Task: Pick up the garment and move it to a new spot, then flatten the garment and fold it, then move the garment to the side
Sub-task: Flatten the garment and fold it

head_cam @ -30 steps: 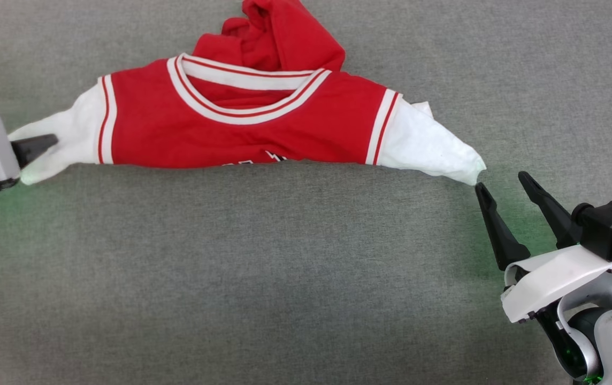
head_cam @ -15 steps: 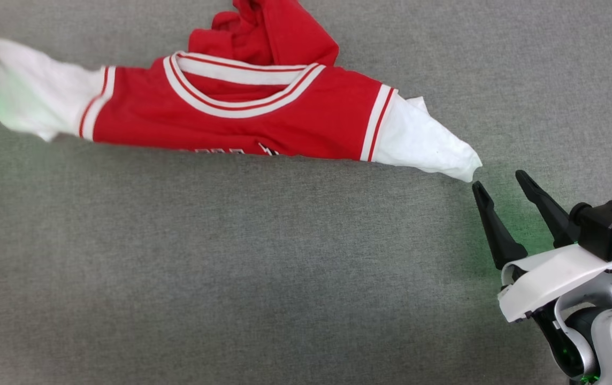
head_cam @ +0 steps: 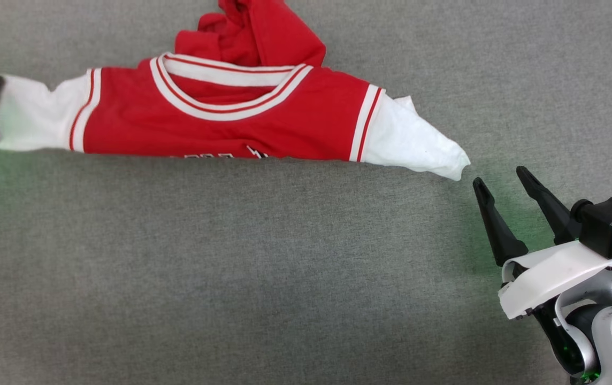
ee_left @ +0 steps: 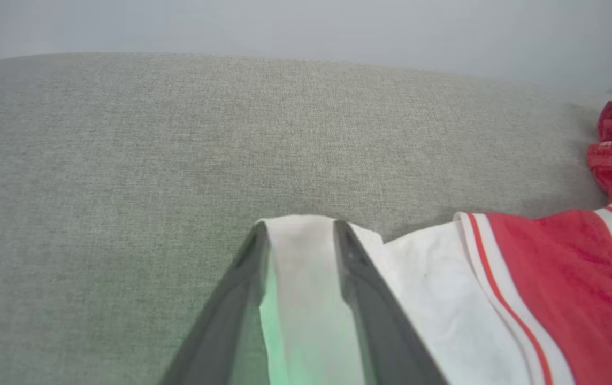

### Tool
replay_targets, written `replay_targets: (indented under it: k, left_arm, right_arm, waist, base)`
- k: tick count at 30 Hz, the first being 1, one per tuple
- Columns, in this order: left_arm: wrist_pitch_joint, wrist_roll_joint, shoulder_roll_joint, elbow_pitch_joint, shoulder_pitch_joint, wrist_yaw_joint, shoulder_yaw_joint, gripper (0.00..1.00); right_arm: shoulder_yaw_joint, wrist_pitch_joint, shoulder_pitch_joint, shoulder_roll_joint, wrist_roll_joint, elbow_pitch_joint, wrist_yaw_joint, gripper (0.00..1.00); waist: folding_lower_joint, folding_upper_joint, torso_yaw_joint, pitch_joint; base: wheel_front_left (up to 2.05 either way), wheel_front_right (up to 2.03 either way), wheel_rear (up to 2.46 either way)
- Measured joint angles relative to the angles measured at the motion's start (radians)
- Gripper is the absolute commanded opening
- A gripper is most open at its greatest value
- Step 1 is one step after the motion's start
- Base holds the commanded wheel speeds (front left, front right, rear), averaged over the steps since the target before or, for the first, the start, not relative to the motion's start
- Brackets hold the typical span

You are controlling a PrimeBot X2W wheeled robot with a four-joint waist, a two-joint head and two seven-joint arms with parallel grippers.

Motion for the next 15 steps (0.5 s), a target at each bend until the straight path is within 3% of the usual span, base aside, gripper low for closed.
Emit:
replay_targets:
  k: [7, 15]
  left_arm:
    - [-0.093, -0.053, -0.008, -0.028, 0.057, -0.009, 0.03, 1.0]
    - [-0.215, -0.103, -0.011, -0.215, 0.24, -0.01, 0.029, 1.0]
  right_arm:
    - [-0.012, 0.019, 0.003, -0.025, -0.004, -0.008, 0.0, 1.0]
    - [-0.001, 0.087, 0.028, -0.089, 0.007, -0.016, 0.0, 1.0]
  waist:
    - [0.0, 0.0, 0.012, -0.047]
    - [-0.0001, 0.0, 0.058, -0.103]
  base:
    - [0.0, 0.0, 0.0]
    - [0.0, 0.0, 0.0]
